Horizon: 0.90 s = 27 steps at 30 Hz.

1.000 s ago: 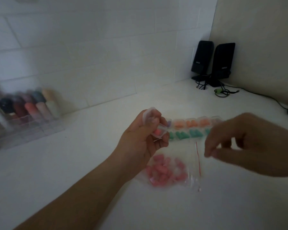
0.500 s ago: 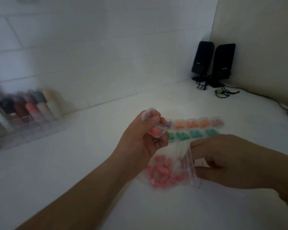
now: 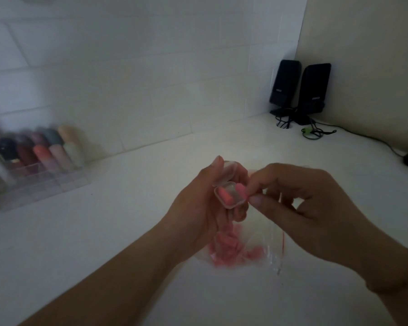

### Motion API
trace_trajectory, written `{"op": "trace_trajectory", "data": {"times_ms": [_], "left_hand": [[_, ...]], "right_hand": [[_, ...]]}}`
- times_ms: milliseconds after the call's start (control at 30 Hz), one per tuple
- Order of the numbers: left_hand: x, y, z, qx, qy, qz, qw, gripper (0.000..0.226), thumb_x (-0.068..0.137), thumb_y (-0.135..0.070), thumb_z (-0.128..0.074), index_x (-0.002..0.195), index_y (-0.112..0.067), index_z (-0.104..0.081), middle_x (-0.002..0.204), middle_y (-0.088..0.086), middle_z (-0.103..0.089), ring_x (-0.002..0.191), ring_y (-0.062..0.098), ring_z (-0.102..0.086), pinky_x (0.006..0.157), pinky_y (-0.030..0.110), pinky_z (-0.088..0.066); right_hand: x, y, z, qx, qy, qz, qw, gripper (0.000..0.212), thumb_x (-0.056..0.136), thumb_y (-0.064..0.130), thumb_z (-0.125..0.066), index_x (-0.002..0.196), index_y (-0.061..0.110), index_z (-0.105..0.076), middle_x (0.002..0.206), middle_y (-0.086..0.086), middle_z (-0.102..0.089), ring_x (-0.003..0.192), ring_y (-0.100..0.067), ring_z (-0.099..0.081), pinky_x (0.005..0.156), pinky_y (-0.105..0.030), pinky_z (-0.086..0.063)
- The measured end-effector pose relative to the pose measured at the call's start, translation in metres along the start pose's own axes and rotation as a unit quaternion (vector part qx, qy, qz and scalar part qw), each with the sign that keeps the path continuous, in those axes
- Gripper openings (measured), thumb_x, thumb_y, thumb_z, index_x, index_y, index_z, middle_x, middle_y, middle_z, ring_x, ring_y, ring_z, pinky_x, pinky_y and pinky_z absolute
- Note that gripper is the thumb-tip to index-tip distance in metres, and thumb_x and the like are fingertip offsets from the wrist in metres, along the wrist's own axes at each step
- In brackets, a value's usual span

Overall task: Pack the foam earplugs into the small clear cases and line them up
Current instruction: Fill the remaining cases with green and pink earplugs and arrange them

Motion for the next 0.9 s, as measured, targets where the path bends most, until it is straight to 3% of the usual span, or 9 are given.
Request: {"op": "trace_trajectory", "data": {"times_ms": [133, 300, 400, 500, 600, 700, 800, 900], "left_hand": [[-0.002, 0.0, -0.011, -0.039, 0.036, 0.003, 0.999, 0.043, 0.093, -0.044, -0.037, 0.096, -0.009, -0.063, 0.083, 0.011, -0.052, 0.067, 0.021, -0.041, 0.061, 0.028, -0.041], [-0.003, 0.003, -0.013, -0.084, 0.069, 0.004, 0.994, 0.039, 0.088, -0.042, -0.057, 0.11, -0.01, -0.063, 0.092, 0.011, -0.057, 0.07, 0.02, -0.048, 0.062, 0.028, -0.045], [-0.002, 0.003, -0.008, -0.075, 0.044, 0.005, 0.996, 0.046, 0.076, -0.027, -0.062, 0.117, -0.008, -0.058, 0.1, 0.014, -0.054, 0.063, 0.022, -0.046, 0.058, 0.029, -0.044], [-0.002, 0.001, 0.004, 0.002, -0.019, -0.012, 1.0, 0.065, 0.063, -0.008, -0.062, 0.125, -0.022, -0.05, 0.115, 0.009, -0.05, 0.061, 0.022, -0.048, 0.057, 0.034, -0.038], [-0.004, -0.005, 0.004, 0.179, -0.031, -0.072, 0.981, 0.07, 0.082, -0.006, -0.057, 0.135, -0.04, -0.025, 0.122, -0.003, -0.043, 0.075, 0.016, -0.057, 0.063, 0.03, -0.047], [-0.008, -0.008, -0.002, 0.267, -0.007, -0.111, 0.957, 0.077, 0.09, -0.007, -0.056, 0.141, -0.04, -0.009, 0.125, -0.015, -0.041, 0.094, 0.013, -0.063, 0.072, 0.026, -0.052], [-0.008, -0.014, 0.0, 0.248, -0.03, -0.115, 0.961, 0.08, 0.085, -0.005, -0.065, 0.144, -0.036, -0.02, 0.135, -0.002, -0.052, 0.104, 0.02, -0.068, 0.082, 0.035, -0.056], [-0.008, -0.016, 0.003, 0.226, -0.061, -0.122, 0.965, 0.074, 0.083, 0.008, -0.065, 0.141, -0.024, -0.034, 0.119, 0.004, -0.069, 0.106, 0.026, -0.068, 0.088, 0.035, -0.055]], "right_hand": [[0.002, 0.0, -0.003, -0.026, -0.012, 0.01, 1.0, 0.022, 0.084, 0.01, -0.069, 0.085, 0.031, -0.063, 0.078, 0.016, -0.056, 0.06, -0.01, -0.051, 0.058, -0.007, -0.034], [0.002, -0.006, -0.003, -0.05, -0.003, -0.01, 0.999, 0.009, 0.082, 0.019, -0.07, 0.086, 0.027, -0.072, 0.078, 0.012, -0.06, 0.059, -0.013, -0.052, 0.057, -0.007, -0.034], [0.0, -0.007, 0.018, 0.012, -0.076, -0.036, 0.996, 0.006, 0.083, 0.029, -0.064, 0.082, 0.028, -0.07, 0.067, 0.013, -0.06, 0.05, -0.011, -0.051, 0.047, -0.016, -0.037], [-0.002, -0.023, 0.03, 0.022, -0.126, -0.115, 0.985, 0.021, 0.086, 0.048, -0.058, 0.08, 0.029, -0.067, 0.06, 0.018, -0.059, 0.042, -0.005, -0.046, 0.043, -0.013, -0.033], [-0.002, -0.033, 0.01, -0.108, -0.034, -0.153, 0.982, 0.035, 0.084, 0.067, -0.047, 0.087, 0.041, -0.07, 0.08, 0.02, -0.062, 0.068, 0.0, -0.057, 0.061, -0.013, -0.036], [-0.002, -0.03, -0.002, -0.083, -0.003, -0.153, 0.985, 0.031, 0.08, 0.067, -0.055, 0.081, 0.041, -0.073, 0.084, 0.015, -0.062, 0.072, -0.001, -0.056, 0.062, -0.011, -0.037], [-0.004, -0.035, 0.005, -0.046, -0.045, -0.182, 0.981, 0.026, 0.076, 0.062, -0.06, 0.073, 0.038, -0.07, 0.084, 0.014, -0.064, 0.063, -0.004, -0.055, 0.058, -0.012, -0.038], [-0.004, -0.037, 0.004, -0.085, -0.046, -0.185, 0.978, 0.029, 0.078, 0.062, -0.056, 0.074, 0.035, -0.067, 0.081, 0.015, -0.062, 0.065, 0.003, -0.055, 0.056, -0.013, -0.032]]}}
Point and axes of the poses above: each hand's wrist, its own x-axis towards the middle knuckle, its own z-axis out of the back of the hand, y = z × x, the point moved 9 cm from there along x, towards the middle knuckle
